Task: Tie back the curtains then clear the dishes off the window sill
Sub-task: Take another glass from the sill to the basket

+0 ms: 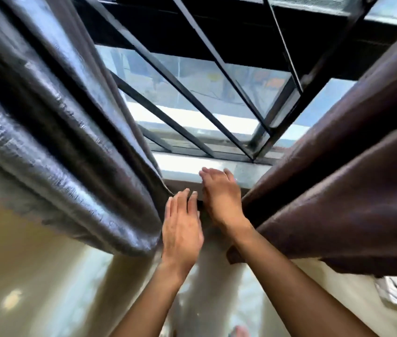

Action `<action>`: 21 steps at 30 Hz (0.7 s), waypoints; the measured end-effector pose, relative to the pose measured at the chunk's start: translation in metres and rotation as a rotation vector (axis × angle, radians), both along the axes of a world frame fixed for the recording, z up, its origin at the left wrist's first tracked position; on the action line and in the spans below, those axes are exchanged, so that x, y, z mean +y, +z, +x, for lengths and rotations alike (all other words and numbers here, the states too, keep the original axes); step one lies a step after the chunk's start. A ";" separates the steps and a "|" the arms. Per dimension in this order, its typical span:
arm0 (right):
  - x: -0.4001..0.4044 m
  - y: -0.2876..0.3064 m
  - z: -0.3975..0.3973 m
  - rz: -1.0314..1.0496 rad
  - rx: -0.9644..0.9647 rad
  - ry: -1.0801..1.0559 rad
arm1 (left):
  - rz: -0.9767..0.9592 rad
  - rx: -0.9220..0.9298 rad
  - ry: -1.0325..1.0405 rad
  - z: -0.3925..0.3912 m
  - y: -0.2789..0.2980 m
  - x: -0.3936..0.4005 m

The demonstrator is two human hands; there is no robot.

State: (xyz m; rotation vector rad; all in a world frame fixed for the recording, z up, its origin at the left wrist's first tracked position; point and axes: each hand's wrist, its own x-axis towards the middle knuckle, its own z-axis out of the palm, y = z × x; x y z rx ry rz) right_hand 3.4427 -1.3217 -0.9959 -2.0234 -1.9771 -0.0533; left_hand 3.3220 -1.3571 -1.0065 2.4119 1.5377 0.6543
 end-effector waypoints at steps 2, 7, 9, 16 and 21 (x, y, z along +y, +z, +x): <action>0.012 -0.012 0.024 -0.117 -0.104 -0.003 | -0.006 0.049 0.002 0.014 -0.008 0.010; 0.020 -0.038 0.107 -0.403 -0.028 -0.164 | -0.066 0.087 0.007 0.061 -0.029 0.032; 0.022 -0.047 0.139 -0.533 -0.021 -0.270 | -0.088 0.117 -0.003 0.082 -0.048 0.039; 0.031 -0.109 0.194 -0.447 0.127 -0.388 | -0.303 0.172 -0.062 0.157 -0.093 0.072; 0.059 -0.136 0.202 -0.529 0.290 -0.559 | -0.486 0.097 -0.011 0.191 -0.115 0.093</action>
